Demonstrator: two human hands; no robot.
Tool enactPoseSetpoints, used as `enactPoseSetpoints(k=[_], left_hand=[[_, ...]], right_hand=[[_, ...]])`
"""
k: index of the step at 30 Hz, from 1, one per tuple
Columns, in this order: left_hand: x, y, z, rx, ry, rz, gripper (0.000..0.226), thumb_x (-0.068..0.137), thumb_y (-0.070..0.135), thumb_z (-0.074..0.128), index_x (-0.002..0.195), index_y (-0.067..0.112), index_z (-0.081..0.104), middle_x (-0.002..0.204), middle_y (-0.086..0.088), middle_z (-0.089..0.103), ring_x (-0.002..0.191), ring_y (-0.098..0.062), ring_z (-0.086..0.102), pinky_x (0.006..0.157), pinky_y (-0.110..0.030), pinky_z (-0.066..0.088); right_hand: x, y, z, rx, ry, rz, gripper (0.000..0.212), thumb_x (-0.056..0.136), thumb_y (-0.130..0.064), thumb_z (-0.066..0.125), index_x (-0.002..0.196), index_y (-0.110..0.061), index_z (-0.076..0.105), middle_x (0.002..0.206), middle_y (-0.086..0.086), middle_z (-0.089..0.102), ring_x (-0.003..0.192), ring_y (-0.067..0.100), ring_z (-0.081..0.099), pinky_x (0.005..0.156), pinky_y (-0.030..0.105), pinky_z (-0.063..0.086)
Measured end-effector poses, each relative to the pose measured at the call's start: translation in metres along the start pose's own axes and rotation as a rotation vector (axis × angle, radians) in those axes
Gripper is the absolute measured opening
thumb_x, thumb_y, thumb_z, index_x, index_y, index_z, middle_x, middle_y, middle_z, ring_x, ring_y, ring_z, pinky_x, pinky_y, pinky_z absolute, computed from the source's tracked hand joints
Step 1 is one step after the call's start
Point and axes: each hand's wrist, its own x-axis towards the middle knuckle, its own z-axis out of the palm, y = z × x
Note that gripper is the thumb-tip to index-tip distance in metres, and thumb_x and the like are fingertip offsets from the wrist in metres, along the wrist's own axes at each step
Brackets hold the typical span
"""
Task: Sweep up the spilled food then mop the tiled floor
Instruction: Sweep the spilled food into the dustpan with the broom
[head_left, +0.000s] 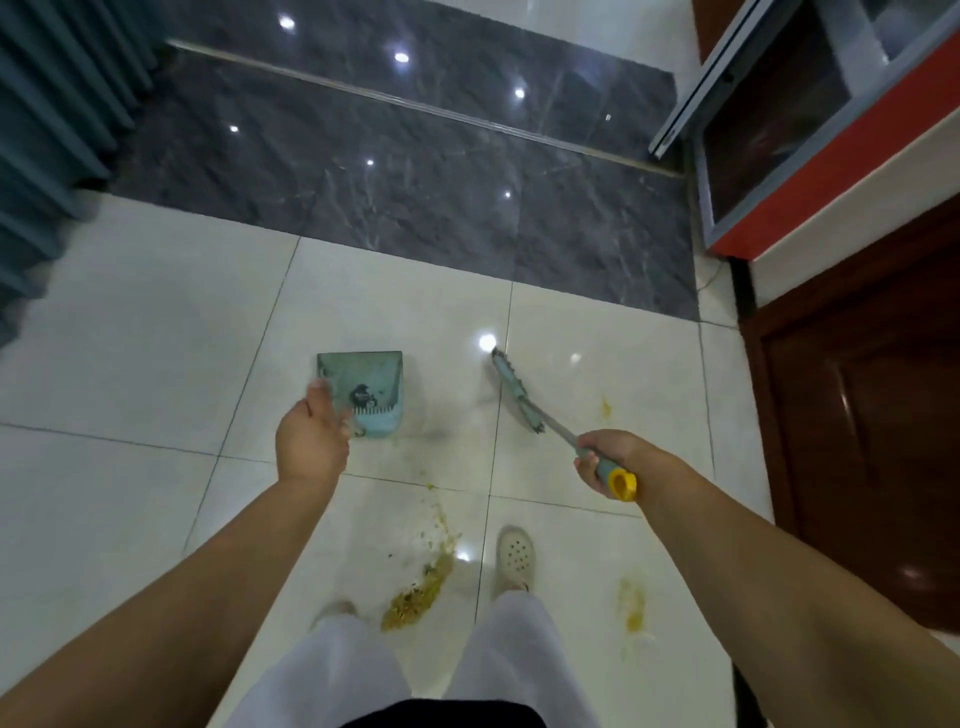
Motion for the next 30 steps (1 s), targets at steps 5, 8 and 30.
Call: enactPoseSetpoints(k=[5, 8, 30], left_hand=[[-0.017, 0.010, 0.056, -0.047, 0.163, -0.036, 0.050, 0.097, 0.048, 0.031, 0.068, 0.013, 0.052, 0.055, -0.005, 0.044, 0.045, -0.021, 0.038, 0.048, -0.025, 0.033], [-0.029, 0.012, 0.085, -0.108, 0.254, -0.064, 0.048, 0.097, 0.045, 0.030, 0.070, 0.014, 0.054, 0.056, -0.006, 0.045, 0.044, -0.020, 0.038, 0.045, -0.026, 0.032], [-0.152, -0.082, 0.057, -0.192, 0.557, -0.071, 0.054, 0.101, 0.044, 0.024, 0.068, 0.012, 0.051, 0.058, -0.010, 0.047, 0.047, -0.023, 0.041, 0.049, -0.029, 0.036]], right_hand=[[0.037, -0.087, -0.026, -0.051, -0.009, -0.041, 0.023, 0.100, -0.012, 0.041, 0.081, 0.001, 0.040, 0.073, 0.014, 0.042, 0.016, 0.008, 0.030, 0.028, 0.010, 0.036], [0.055, -0.131, -0.043, -0.108, -0.009, -0.090, 0.023, 0.101, -0.011, 0.039, 0.081, 0.001, 0.040, 0.072, 0.011, 0.040, 0.015, 0.008, 0.030, 0.029, 0.008, 0.036], [0.049, 0.003, -0.024, -0.688, -0.118, 0.022, 0.015, 0.097, -0.011, 0.047, 0.086, -0.001, 0.048, 0.072, 0.010, 0.047, 0.024, 0.008, 0.038, 0.035, 0.012, 0.039]])
